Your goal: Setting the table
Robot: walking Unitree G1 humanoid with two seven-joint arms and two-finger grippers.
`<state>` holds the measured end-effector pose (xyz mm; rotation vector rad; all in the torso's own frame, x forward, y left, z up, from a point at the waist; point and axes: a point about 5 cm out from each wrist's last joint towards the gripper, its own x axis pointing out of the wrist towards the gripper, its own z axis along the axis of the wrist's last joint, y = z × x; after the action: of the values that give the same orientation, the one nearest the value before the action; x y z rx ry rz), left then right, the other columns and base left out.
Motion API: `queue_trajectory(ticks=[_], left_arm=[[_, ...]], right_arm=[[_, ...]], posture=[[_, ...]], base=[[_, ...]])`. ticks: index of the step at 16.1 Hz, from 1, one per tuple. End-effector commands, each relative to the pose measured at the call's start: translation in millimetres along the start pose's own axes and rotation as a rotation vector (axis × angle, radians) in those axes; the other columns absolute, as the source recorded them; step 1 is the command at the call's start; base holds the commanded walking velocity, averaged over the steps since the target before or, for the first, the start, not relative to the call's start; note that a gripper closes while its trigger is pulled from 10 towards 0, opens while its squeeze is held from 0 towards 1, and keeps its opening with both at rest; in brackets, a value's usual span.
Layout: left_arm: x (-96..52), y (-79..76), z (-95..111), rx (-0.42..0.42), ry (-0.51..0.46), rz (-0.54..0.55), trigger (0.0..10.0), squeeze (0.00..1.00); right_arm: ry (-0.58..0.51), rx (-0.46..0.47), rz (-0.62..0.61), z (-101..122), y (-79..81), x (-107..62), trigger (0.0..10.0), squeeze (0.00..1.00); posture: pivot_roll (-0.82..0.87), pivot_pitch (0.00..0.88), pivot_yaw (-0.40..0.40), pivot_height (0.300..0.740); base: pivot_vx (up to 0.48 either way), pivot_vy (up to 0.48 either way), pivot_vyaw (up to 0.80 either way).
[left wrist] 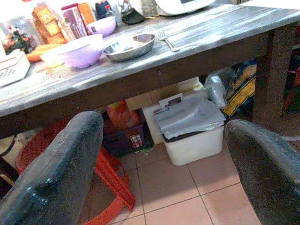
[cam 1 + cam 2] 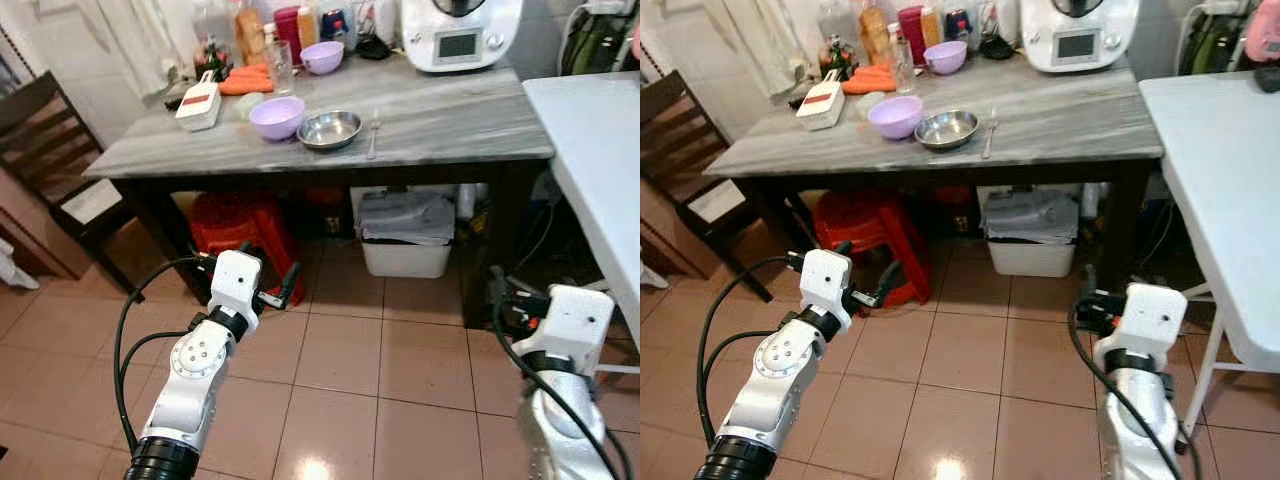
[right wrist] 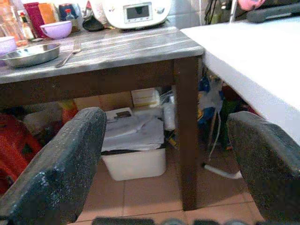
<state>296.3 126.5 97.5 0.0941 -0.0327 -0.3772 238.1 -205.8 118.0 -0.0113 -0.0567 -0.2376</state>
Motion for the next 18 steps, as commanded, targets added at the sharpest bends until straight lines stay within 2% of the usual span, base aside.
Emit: queue_trajectory(ticks=[1,4,10,18], left_arm=[[-3.9,5.5,-3,-0.003,0.015,0.018,10.0,0.0],[-5.5,2.4,-4,-0.022,0.009,0.044,10.0,0.0],[-9.6,4.6,-7,-0.028,0.011,0.083,10.0,0.0],[-9.4,2.4,-8,-0.033,0.018,0.062,10.0,0.0]], right_arm=[[0.002,0.008,0.024,1,7.0,0.0,10.0,0.0],[0.009,0.009,0.058,1,13.9,4.7,10.0,0.0],[0.008,0.011,0.089,2,17.6,13.7,10.0,0.0],[0.032,0.027,0.072,-5,18.3,10.7,10.0,0.0]], posture=[[-0.11,0.0,0.14,0.74],[-0.1,0.0,0.106,0.74],[-0.07,0.0,0.07,0.74],[-0.08,0.0,0.091,0.74]], base=[[0.0,0.0,0.0],[0.0,0.0,0.0],[0.0,0.0,0.0],[0.0,-0.252,0.0]])
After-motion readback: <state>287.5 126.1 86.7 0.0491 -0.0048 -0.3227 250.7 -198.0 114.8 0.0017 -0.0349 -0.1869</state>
